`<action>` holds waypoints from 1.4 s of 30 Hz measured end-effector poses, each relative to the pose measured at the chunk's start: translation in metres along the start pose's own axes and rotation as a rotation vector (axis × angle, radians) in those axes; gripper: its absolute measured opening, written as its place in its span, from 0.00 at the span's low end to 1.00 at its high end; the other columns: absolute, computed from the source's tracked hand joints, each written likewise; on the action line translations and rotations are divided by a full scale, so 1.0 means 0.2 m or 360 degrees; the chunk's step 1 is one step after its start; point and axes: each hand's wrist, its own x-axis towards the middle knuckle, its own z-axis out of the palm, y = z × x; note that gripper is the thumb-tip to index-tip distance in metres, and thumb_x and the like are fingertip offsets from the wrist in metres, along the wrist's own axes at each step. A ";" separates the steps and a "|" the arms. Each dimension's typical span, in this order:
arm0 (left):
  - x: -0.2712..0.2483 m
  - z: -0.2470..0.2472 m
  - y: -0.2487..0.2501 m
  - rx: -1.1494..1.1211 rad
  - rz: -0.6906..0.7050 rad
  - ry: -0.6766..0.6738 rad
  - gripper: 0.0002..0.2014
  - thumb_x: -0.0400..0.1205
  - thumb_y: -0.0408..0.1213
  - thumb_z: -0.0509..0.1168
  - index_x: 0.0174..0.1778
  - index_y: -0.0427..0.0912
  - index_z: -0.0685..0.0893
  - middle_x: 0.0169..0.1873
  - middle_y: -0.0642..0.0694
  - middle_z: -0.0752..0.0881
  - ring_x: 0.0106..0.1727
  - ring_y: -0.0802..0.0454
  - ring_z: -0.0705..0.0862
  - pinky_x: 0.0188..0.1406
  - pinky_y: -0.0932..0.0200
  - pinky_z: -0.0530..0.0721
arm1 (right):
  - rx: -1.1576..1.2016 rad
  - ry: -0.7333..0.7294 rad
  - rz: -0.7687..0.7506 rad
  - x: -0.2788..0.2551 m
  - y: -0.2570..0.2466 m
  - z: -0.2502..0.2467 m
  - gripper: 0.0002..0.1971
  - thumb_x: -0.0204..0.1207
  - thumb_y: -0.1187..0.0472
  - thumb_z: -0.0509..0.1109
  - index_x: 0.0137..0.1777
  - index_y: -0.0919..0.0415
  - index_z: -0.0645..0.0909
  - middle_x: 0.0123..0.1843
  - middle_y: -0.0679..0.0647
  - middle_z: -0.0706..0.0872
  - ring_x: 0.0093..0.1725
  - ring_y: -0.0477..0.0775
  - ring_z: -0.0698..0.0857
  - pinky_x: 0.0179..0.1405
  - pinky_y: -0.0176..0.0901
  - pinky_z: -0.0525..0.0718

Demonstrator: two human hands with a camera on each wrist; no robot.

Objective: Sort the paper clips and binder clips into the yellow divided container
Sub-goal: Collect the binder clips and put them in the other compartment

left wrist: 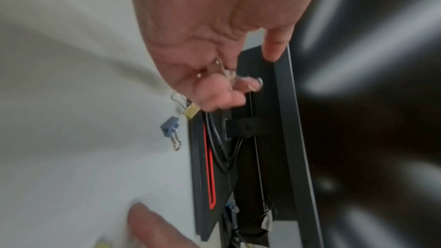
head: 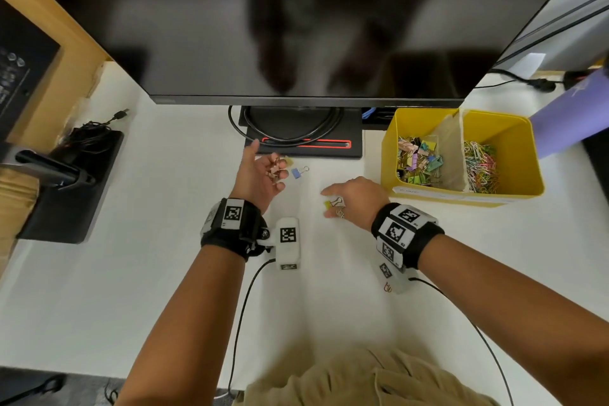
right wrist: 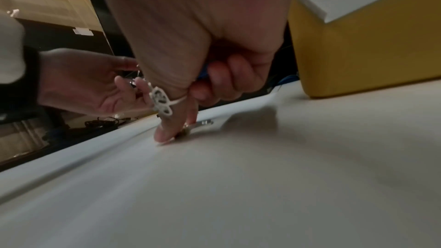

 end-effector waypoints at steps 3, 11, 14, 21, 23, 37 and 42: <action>0.03 0.05 0.01 0.0846 0.0224 0.0325 0.18 0.77 0.58 0.63 0.29 0.49 0.76 0.30 0.51 0.78 0.33 0.49 0.78 0.32 0.63 0.72 | -0.0201 0.0008 -0.0066 -0.01 -0.01 0.00 0.18 0.77 0.49 0.66 0.65 0.51 0.77 0.60 0.59 0.85 0.60 0.60 0.81 0.50 0.45 0.78; 0.06 0.11 -0.03 0.2585 0.0525 0.0374 0.38 0.70 0.59 0.69 0.71 0.39 0.71 0.69 0.40 0.76 0.70 0.43 0.74 0.66 0.51 0.76 | -0.0170 -0.0077 -0.0042 0.00 0.01 0.02 0.20 0.76 0.47 0.66 0.57 0.63 0.74 0.54 0.64 0.84 0.53 0.65 0.82 0.41 0.45 0.71; 0.07 0.10 -0.09 0.2508 0.0606 0.0427 0.37 0.71 0.58 0.69 0.67 0.35 0.70 0.65 0.37 0.77 0.68 0.41 0.75 0.64 0.50 0.77 | -0.0065 -0.0111 -0.0006 0.00 0.01 0.05 0.19 0.78 0.51 0.64 0.58 0.67 0.71 0.54 0.68 0.83 0.53 0.67 0.82 0.43 0.49 0.75; 0.11 0.06 -0.07 0.2404 0.0577 0.0331 0.26 0.79 0.52 0.62 0.65 0.35 0.71 0.63 0.34 0.79 0.65 0.38 0.76 0.63 0.47 0.76 | 0.0705 0.0141 0.0179 0.11 -0.05 0.01 0.07 0.81 0.65 0.54 0.41 0.64 0.67 0.41 0.66 0.80 0.43 0.61 0.79 0.42 0.46 0.73; 0.11 0.02 -0.06 0.2506 0.0557 0.0229 0.24 0.81 0.49 0.61 0.68 0.38 0.71 0.66 0.34 0.78 0.68 0.39 0.74 0.64 0.48 0.75 | 0.1076 0.0204 0.0314 0.18 -0.07 -0.01 0.10 0.79 0.68 0.56 0.35 0.61 0.68 0.35 0.59 0.76 0.40 0.56 0.76 0.37 0.41 0.71; 0.07 -0.07 -0.07 0.2761 0.0632 0.0258 0.12 0.81 0.37 0.63 0.57 0.35 0.83 0.56 0.35 0.81 0.59 0.39 0.80 0.56 0.48 0.80 | -0.0264 -0.0062 -0.0206 0.31 -0.23 -0.04 0.11 0.79 0.64 0.62 0.59 0.69 0.75 0.57 0.70 0.82 0.57 0.68 0.82 0.47 0.51 0.79; -0.05 -0.02 -0.15 0.2942 0.0263 0.0113 0.18 0.86 0.38 0.51 0.64 0.27 0.72 0.64 0.31 0.77 0.66 0.36 0.76 0.65 0.49 0.74 | -0.0123 -0.0194 0.0076 0.12 -0.21 0.00 0.16 0.81 0.62 0.61 0.62 0.74 0.70 0.62 0.72 0.80 0.60 0.71 0.80 0.56 0.55 0.79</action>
